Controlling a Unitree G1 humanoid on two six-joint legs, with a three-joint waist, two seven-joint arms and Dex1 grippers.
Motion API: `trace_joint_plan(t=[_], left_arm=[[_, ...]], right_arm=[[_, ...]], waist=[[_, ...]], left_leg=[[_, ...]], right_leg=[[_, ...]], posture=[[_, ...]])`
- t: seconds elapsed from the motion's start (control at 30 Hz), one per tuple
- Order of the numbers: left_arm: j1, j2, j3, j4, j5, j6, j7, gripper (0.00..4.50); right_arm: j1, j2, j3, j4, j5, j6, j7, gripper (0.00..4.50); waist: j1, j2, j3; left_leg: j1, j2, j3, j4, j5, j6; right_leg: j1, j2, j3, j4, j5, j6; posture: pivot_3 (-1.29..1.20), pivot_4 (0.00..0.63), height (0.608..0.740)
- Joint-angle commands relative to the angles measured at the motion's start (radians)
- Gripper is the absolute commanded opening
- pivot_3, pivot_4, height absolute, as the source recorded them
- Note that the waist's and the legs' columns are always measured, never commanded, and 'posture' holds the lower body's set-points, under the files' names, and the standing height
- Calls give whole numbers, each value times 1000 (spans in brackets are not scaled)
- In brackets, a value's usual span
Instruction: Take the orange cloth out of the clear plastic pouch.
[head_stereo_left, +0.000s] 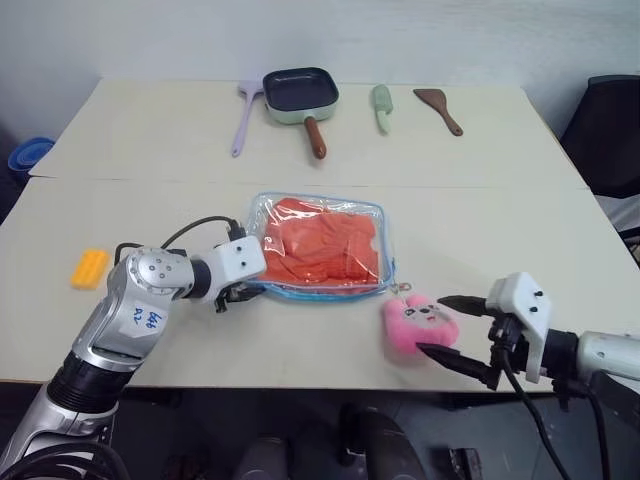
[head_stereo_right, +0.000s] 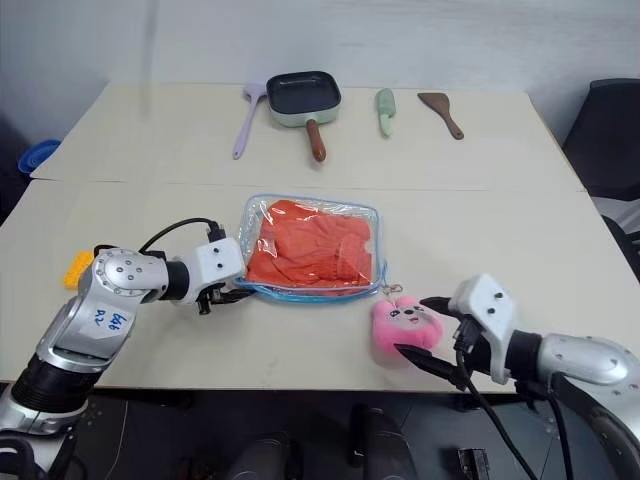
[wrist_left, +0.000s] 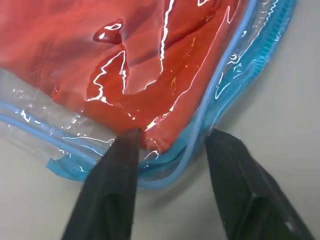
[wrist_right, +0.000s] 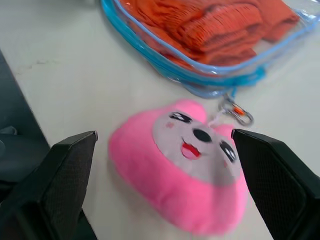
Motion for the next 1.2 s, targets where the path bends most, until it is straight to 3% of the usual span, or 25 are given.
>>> trace_joint_plan(t=[0.03, 0.2, 0.37, 0.47, 0.83, 1.03, 1.2], left_arm=[[-14, 3, 95, -63, -112, 104, -25, 3286], [15, 43, 265, -124, -336, 181, -125, 3286], [52, 100, 348, -143, -496, 127, -217, 3286], [39, 113, 300, -106, -476, 73, -180, 3319], [-24, 103, 236, -44, -512, 25, -116, 3319], [-79, 82, 157, 1, -508, -18, -124, 3319], [-111, 44, 69, 35, -486, -76, -134, 3319]], right_arm=[[-2, 125, -105, 29, 125, 63, -160, 4500], [32, 308, -124, 53, 313, 114, -332, 4500], [52, 347, -40, 58, 336, 121, -355, 4500], [64, 298, 31, 33, 313, 116, -276, 3902], [15, 108, 213, 19, 258, 104, -29, 178], [-185, 139, 441, 156, 96, 94, -14, 29], [-283, 199, 501, 231, 75, 116, -28, 29]], waist=[[-4, 0, 0], [-6, 1, 0], [-6, 1, 0], [-5, 2, 0], [-7, 2, 0], [-7, 1, -1], [-8, 0, -1]], left_leg=[[0, 0, 0, 0, 0, 0], [1, 1, 0, 0, 1, -2], [2, 1, 1, 0, 1, -4], [3, 1, 1, 0, 1, -5], [3, 1, 1, 0, 1, -5], [3, 1, 1, 0, 1, -5], [3, 1, 1, 0, 1, -6]], right_leg=[[0, 0, 0, 0, 0, 0], [-1, 0, 0, 5, -1, -3], [-1, 0, 1, 5, -3, -4], [0, 0, 1, 5, -3, -4], [-1, 2, 1, 4, -3, -4], [-1, 2, 1, 4, -3, -4], [-1, 2, 1, 4, -3, -4]], posture=[[0, 150, 740], [0, 150, 740], [0, 150, 740], [0, 150, 740], [0, 150, 740], [0, 150, 740], [0, 150, 740]])
